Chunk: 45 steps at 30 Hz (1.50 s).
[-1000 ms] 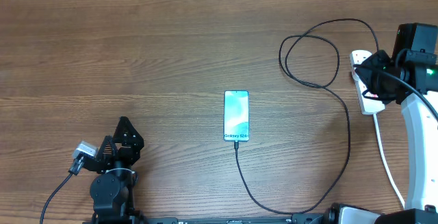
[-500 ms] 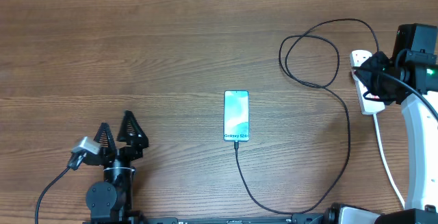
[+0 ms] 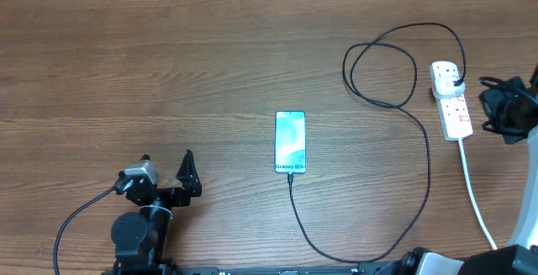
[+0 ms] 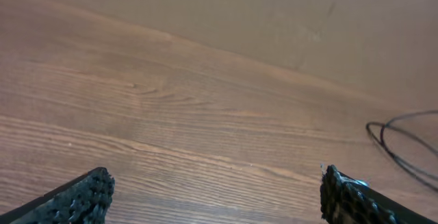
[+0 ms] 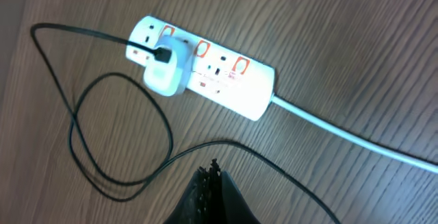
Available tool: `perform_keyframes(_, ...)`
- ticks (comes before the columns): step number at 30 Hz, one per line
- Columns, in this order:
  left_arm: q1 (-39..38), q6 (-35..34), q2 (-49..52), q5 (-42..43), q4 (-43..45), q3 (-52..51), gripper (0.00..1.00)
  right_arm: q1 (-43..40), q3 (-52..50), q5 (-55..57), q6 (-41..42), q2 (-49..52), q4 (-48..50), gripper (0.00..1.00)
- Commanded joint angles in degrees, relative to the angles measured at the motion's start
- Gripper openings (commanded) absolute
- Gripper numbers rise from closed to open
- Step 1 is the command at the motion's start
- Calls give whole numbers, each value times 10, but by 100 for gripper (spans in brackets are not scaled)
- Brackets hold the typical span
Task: Plug charger to phone and switch on socket
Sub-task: 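Press the power strip switch beside the white charger with the right gripper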
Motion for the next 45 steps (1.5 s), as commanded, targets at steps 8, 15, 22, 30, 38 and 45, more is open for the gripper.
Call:
perform_keyframes(8, 6, 71, 2, 11, -6, 1, 100, -2, 3, -5, -4, 94, 14, 4)
perform_keyframes(15, 6, 71, 2, 11, -6, 1, 100, -2, 69, -22, -6, 193, 15, 4)
perform_keyframes(22, 6, 71, 2, 11, -6, 1, 99, -2, 138, -30, -3, 282, 8, 4)
perform_keyframes(30, 6, 71, 2, 11, -6, 1, 100, -2, 142, -37, 3, 347, 58, 4)
perform_keyframes(38, 6, 71, 2, 11, -6, 1, 100, -2, 142, -49, 12, 363, 100, 4)
perform_keyframes(45, 6, 71, 2, 11, -6, 1, 100, -2, 142, -50, 12, 369, 120, 4)
